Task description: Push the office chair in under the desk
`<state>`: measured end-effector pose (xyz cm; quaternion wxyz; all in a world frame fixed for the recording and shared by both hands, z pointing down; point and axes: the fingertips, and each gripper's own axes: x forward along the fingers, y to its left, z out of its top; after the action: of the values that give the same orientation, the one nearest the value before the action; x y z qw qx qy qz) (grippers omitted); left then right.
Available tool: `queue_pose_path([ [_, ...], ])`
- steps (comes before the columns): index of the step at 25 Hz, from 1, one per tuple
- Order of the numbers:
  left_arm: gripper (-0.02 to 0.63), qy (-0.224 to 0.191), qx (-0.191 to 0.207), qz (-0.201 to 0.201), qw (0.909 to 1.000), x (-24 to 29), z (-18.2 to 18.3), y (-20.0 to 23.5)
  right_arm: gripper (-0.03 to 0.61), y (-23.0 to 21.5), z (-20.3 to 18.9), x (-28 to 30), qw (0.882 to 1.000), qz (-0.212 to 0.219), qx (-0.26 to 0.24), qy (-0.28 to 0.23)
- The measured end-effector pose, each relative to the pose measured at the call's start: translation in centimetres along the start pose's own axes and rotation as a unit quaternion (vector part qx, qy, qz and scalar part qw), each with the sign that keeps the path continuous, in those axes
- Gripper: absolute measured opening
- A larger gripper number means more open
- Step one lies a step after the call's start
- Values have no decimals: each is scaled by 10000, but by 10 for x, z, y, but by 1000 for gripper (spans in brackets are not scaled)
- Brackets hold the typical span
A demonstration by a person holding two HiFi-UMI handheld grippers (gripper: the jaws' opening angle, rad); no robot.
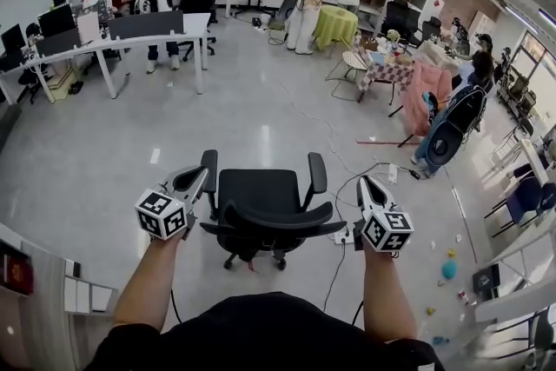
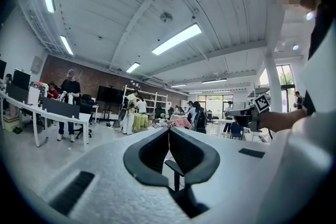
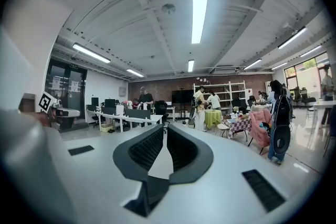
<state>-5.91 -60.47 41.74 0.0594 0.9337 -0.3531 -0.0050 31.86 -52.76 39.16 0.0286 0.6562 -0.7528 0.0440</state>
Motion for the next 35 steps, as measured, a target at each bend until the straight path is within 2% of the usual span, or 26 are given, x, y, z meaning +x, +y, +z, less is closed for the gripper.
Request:
queue_pose_path([
  [12,18,129,110,358,9992,8,4,-10,29,-23,-4,9,9994,316,96,66],
  [16,18,551,587,460,9957,14,-11,-16,29,-33,-13,12,9989,406,-38,252],
  [20,18,1015,1021,466,9885,14,-30,-23,32,-37,-26,14,9974,529,-160,459],
  [23,20,1526,1401,494,9771,14,-57,-20,78,-34,-43,19,9935,727,-371,795],
  [29,25,2682,2097,174,9401,9,-124,-25,149,-33,-90,23,9787,1128,-610,1602],
  [30,48,2860,2133,176,9340,6,-137,-22,160,-32,-99,24,9756,1179,-643,1737],
  [31,118,3037,2151,195,9280,3,-149,-17,169,-32,-108,24,9721,1217,-690,1881],
  [32,159,3196,2155,194,9225,0,-159,-13,173,-32,-117,25,9686,1244,-731,2024],
  [35,194,3553,2147,3,9098,-9,-187,-8,183,-33,-144,24,9598,1342,-671,2374],
])
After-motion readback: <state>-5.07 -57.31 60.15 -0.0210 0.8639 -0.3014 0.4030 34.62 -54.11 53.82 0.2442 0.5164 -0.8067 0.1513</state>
